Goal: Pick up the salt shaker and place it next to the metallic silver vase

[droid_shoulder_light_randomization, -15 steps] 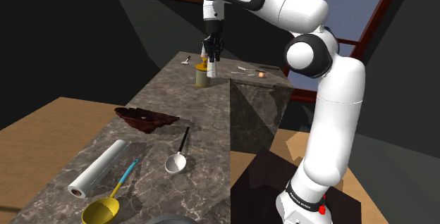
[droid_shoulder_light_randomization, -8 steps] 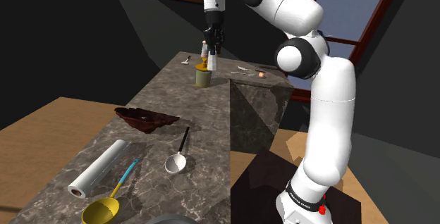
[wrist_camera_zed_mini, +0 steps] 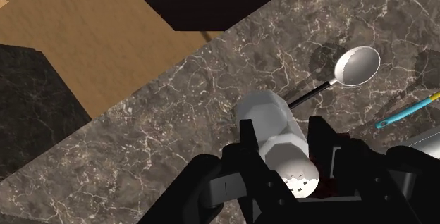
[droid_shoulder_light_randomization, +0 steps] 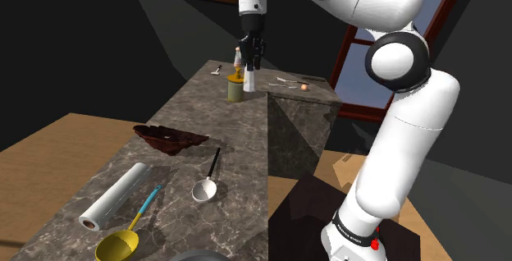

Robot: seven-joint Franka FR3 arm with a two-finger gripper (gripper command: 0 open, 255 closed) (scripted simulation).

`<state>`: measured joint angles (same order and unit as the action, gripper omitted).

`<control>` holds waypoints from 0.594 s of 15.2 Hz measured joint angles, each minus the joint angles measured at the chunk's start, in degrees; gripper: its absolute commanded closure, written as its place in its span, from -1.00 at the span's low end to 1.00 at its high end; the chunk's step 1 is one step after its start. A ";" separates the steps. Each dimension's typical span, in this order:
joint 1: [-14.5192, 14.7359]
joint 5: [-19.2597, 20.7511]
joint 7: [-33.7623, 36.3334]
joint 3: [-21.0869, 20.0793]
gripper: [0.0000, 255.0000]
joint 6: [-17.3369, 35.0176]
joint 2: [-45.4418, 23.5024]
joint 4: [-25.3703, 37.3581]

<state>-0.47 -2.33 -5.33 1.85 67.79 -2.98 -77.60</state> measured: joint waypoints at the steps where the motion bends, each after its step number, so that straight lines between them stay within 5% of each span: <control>1: 0.56 -0.17 1.08 -0.49 1.00 0.82 2.09 -2.86; 9: 4.57 -2.83 10.27 -5.24 1.00 2.32 14.63 -16.37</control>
<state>4.10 -5.16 4.94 -3.39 70.10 11.65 -93.97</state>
